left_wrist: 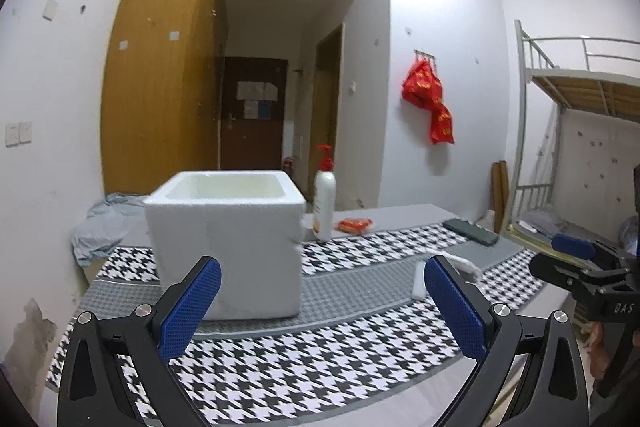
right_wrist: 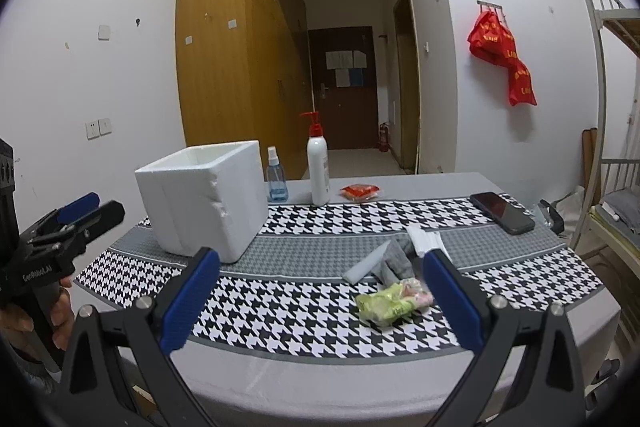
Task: Organize soft objects
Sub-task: 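Move both tools toward the green snack packet and folded white cloth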
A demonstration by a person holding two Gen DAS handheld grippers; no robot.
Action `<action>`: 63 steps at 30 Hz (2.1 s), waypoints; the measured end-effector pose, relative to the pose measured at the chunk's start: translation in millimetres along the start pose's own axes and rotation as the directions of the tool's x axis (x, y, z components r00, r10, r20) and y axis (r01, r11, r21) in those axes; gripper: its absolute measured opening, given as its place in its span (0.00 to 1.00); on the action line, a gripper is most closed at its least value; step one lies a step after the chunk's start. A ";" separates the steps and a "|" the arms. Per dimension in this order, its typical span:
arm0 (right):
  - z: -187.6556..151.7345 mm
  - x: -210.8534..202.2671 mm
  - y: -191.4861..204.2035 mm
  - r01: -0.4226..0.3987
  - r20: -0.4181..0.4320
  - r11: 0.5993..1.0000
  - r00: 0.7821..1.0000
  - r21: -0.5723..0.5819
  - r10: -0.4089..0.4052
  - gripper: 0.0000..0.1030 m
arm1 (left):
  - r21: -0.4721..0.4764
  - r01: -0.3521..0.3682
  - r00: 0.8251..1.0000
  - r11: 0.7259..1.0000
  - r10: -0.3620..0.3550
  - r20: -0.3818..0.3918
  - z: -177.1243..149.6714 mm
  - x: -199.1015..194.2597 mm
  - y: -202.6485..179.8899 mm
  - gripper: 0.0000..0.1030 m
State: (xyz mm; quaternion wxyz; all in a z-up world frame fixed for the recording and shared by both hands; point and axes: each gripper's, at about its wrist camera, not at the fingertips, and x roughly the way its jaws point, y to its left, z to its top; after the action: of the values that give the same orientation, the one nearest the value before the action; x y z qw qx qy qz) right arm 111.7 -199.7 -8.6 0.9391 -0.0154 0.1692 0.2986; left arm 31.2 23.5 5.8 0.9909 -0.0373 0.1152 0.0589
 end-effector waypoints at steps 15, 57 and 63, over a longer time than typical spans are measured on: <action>-6.9 12.6 -32.6 0.061 -0.036 0.997 0.998 0.040 -0.059 0.99 | 0.025 0.078 0.995 0.997 -0.077 -0.064 -3.1 34.1 -23.2 0.99; -34.4 23.3 -142.8 0.217 -0.143 0.958 0.971 0.185 -0.193 0.99 | 0.123 0.428 0.845 0.896 -0.348 -0.406 -31.1 146.8 -149.4 0.99; -36.7 32.6 -149.3 0.216 -0.172 0.959 0.968 0.182 -0.185 0.99 | 0.098 0.440 0.811 0.893 -0.349 -0.469 -39.4 165.1 -155.4 0.99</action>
State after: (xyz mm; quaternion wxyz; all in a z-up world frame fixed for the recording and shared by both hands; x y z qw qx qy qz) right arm 209.8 -309.0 -64.6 0.9456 0.0385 0.2672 0.1813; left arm 201.4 -116.0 -61.4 0.9277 0.0278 0.3307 -0.1708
